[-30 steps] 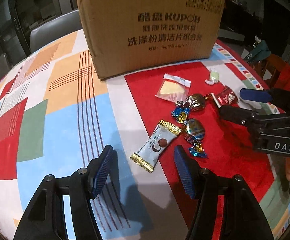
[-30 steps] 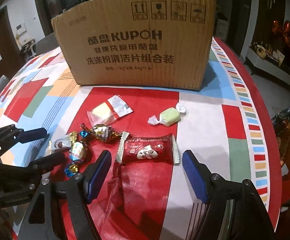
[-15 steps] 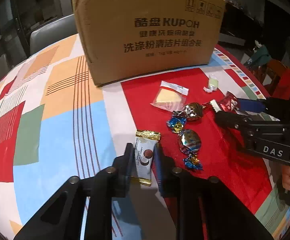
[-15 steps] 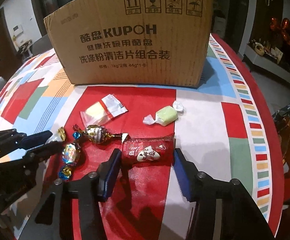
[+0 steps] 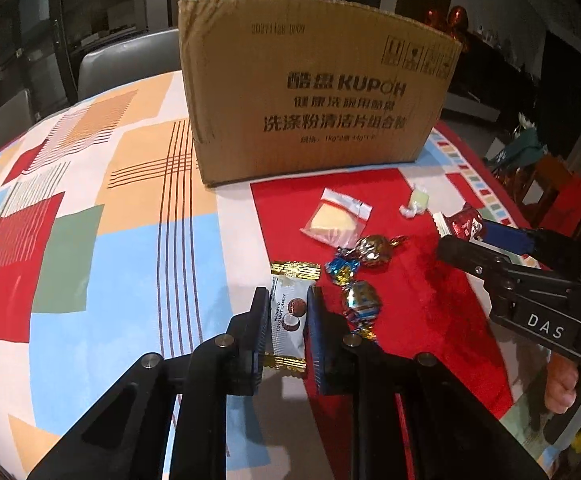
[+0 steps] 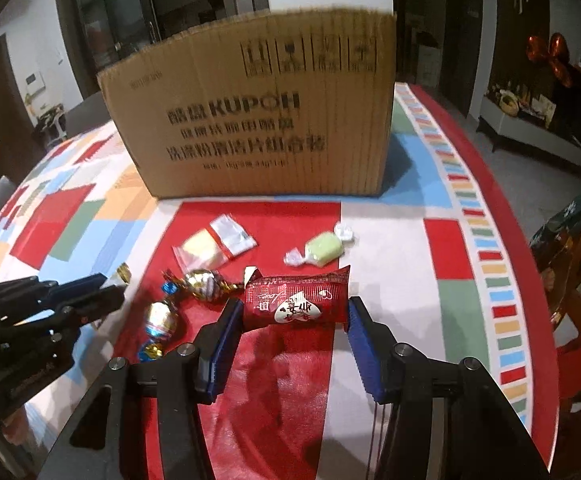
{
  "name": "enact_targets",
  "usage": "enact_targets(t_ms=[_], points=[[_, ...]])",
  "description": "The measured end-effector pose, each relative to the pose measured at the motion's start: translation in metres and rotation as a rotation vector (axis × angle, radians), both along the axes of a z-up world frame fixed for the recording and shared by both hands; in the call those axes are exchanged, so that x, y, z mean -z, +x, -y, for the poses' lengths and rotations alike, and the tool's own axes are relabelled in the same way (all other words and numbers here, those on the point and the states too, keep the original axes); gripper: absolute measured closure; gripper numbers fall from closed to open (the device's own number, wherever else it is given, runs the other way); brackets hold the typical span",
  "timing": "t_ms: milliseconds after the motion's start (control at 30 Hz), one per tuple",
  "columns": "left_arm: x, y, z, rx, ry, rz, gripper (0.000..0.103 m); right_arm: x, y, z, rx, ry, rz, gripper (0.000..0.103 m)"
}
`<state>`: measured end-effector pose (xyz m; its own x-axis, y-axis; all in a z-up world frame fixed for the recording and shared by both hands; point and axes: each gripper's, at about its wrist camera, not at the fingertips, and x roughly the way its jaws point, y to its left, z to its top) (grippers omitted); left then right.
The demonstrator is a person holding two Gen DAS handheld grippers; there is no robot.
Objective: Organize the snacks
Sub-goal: 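Grasp the white-gold bar with the left tool while the right tool grasps the red wafer bar, then carry both bars over the box and open both tools to drop them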
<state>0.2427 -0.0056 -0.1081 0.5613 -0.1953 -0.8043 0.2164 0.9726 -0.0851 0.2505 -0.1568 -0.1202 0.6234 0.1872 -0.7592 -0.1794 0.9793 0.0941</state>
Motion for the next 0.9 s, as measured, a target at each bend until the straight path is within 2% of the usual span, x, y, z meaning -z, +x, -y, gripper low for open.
enact_targets(t_ms=[267, 667, 900], points=[[-0.027, -0.008, -0.002, -0.026, -0.031, 0.056, 0.083, -0.032, -0.004, 0.002, -0.009, 0.022, 0.088, 0.05], [-0.092, 0.005, -0.007, -0.052, -0.083, 0.173, 0.083, -0.1, 0.009, -0.004, -0.023, 0.085, 0.241, 0.05], [-0.127, 0.016, -0.012, -0.064, -0.116, 0.236, 0.083, -0.135, 0.018, -0.014, -0.056, 0.087, 0.316, 0.05]])
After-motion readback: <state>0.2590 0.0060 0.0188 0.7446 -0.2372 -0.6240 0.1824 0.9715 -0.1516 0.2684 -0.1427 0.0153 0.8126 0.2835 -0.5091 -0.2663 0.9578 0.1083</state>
